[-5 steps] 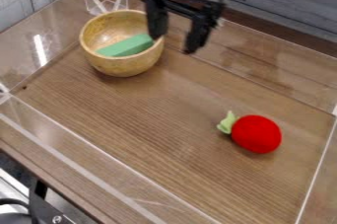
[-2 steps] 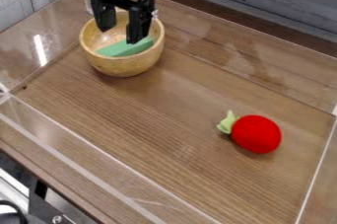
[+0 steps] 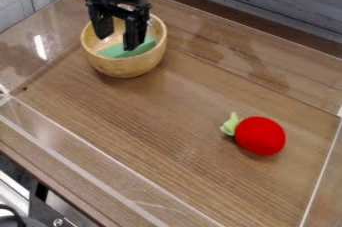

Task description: Remove the green block from the brown bowl and put it on the table

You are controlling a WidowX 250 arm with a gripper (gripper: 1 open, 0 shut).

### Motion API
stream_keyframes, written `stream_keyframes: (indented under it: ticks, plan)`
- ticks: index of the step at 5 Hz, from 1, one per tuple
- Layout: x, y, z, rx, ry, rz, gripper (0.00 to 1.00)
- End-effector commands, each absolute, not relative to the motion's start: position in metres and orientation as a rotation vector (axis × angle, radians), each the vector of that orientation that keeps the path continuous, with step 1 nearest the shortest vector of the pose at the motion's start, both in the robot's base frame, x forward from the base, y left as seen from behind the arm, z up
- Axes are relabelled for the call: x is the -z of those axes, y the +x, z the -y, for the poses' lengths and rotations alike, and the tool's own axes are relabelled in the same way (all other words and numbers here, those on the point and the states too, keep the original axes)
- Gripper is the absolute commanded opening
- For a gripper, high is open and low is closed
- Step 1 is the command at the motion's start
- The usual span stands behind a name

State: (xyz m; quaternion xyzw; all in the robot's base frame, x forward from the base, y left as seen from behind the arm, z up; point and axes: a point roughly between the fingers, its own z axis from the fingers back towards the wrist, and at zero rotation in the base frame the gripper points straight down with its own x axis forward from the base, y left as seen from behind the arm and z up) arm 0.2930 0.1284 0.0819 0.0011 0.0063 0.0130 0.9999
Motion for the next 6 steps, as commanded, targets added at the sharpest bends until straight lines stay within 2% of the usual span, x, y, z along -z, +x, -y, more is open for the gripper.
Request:
stream_keyframes:
  ticks: [1,6]
  plan:
    - [-0.092,0.308,-0.141,-0.031,0.026,0.064,1.0]
    - [-0.066,0.335,-0.165,-0.065,0.031,0.094,1.0]
